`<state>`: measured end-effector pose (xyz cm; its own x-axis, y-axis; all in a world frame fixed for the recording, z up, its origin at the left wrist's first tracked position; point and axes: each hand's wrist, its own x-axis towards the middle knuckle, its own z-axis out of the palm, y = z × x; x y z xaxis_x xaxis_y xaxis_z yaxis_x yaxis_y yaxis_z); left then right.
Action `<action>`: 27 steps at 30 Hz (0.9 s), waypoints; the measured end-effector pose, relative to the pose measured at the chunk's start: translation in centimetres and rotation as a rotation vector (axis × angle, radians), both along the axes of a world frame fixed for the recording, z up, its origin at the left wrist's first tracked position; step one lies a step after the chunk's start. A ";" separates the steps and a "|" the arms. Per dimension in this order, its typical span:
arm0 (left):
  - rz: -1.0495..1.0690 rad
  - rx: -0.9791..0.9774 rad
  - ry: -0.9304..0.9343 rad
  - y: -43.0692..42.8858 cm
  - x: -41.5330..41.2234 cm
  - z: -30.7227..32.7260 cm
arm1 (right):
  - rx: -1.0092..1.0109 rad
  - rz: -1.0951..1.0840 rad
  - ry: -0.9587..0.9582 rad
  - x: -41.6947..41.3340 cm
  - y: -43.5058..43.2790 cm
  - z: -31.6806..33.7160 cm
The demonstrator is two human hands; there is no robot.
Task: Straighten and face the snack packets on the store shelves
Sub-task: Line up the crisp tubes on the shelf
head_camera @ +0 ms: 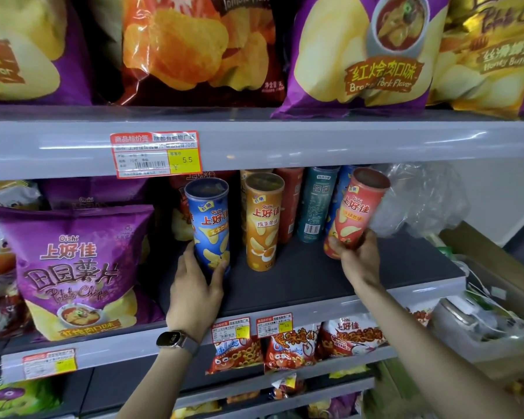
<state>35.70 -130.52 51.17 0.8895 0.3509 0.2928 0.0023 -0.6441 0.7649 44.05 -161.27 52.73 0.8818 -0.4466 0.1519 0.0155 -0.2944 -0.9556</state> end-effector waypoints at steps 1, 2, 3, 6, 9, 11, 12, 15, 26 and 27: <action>0.003 0.002 -0.001 0.0 0.0 0.0 | 0.005 0.054 -0.010 -0.5 0.6 0.0; 0.004 0.004 -0.002 0.0 0.1 -0.1 | 0.000 0.119 -0.013 -0.8 1.1 -0.2; 0.006 0.008 -0.002 0.0 0.1 -0.1 | -0.016 0.189 -0.009 -1.0 1.7 -0.4; 0.011 0.008 0.002 0.0 0.0 -0.1 | -0.080 0.338 0.031 -1.2 3.5 -0.6; 0.016 0.003 0.013 -0.1 0.0 0.0 | -0.101 0.413 0.056 -1.3 5.4 -0.2; 0.013 0.004 0.011 -0.1 -0.1 0.1 | -0.094 0.435 0.074 -1.2 6.1 0.0; 0.012 0.005 0.007 -0.1 -0.2 0.1 | -0.090 0.439 0.081 -1.0 6.2 0.0; 0.016 0.009 0.006 -0.2 -0.2 0.2 | -0.091 0.471 0.104 -0.5 6.3 0.2; -0.012 -0.072 -0.102 -0.4 -1.2 1.2 | -0.125 0.296 -0.145 -5.2 6.9 1.1; -0.015 -0.095 -0.133 -0.8 -1.7 1.4 | -0.116 0.288 -0.193 -6.8 7.3 1.1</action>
